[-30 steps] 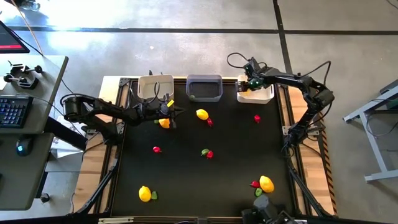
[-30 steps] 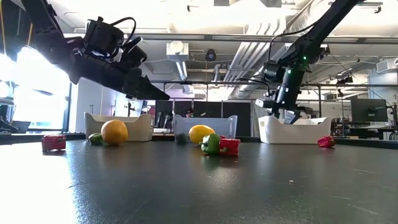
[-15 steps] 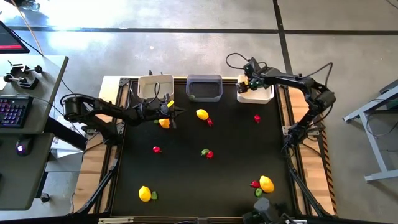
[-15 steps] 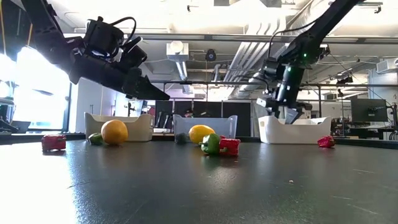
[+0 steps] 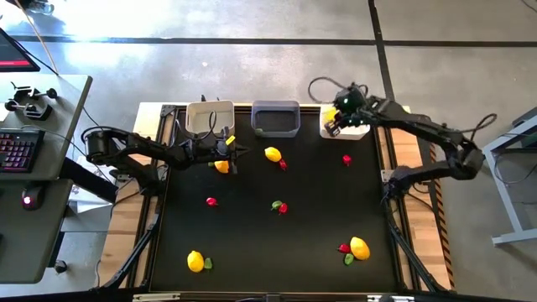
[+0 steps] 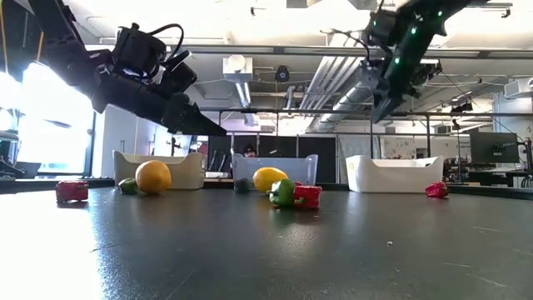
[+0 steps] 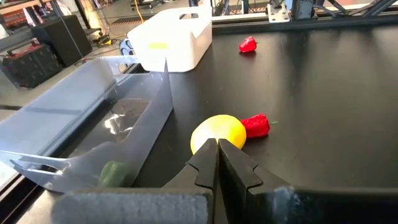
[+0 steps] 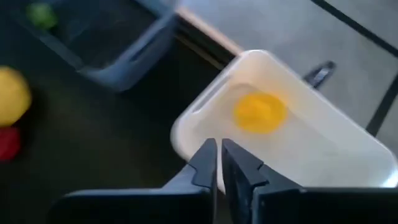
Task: Sort produce into baskets
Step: Put the red bell pepper into the gray bin
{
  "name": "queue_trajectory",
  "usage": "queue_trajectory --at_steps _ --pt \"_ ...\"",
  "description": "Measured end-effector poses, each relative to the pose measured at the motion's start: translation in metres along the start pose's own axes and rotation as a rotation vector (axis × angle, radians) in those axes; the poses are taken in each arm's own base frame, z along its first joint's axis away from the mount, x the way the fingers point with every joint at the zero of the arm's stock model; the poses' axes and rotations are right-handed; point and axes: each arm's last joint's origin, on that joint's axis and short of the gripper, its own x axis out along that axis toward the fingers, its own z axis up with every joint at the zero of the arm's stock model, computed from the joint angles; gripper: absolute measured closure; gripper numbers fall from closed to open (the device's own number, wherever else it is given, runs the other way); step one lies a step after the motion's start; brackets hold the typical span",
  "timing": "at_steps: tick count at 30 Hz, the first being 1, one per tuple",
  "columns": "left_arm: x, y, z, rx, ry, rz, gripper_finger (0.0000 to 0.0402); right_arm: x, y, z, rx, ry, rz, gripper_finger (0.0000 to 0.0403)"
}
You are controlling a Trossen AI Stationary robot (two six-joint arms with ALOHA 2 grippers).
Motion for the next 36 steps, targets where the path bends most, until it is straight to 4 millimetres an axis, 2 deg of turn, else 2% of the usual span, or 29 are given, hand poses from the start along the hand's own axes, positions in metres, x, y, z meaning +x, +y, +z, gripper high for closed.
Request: queue_trajectory --at_steps 4,8,16,21,24,28,32,36 --pt "0.000 0.000 0.000 0.016 -0.001 0.000 0.0401 -0.003 0.034 -0.015 -0.093 0.019 0.070 0.0377" --pt "0.000 0.000 0.001 0.050 -0.015 0.004 0.0401 -0.011 0.068 -0.032 -0.208 0.054 0.149 0.0397" --pt "0.000 0.000 0.007 0.054 -0.079 -0.032 0.0401 -0.043 0.123 -0.080 -0.406 0.215 0.343 0.0402" --pt "0.000 0.000 0.007 0.044 -0.075 -0.034 0.0401 -0.065 0.149 -0.108 -0.415 0.291 0.471 0.0394" --pt "0.000 0.000 0.006 0.039 -0.072 -0.043 0.0401 -0.076 0.161 -0.124 -0.384 0.327 0.491 0.0376" --pt "0.000 -0.003 0.007 0.058 -0.091 -0.140 0.0401 -0.086 0.178 -0.149 -0.379 0.400 0.501 0.0331" --pt "-0.001 -0.008 0.006 0.087 -0.114 -0.295 0.0401 -0.089 0.196 -0.176 -0.405 0.464 0.488 0.0280" --pt "-0.003 -0.012 0.006 0.094 -0.143 -0.427 0.0402 -0.088 0.211 -0.198 -0.450 0.556 0.499 0.0248"
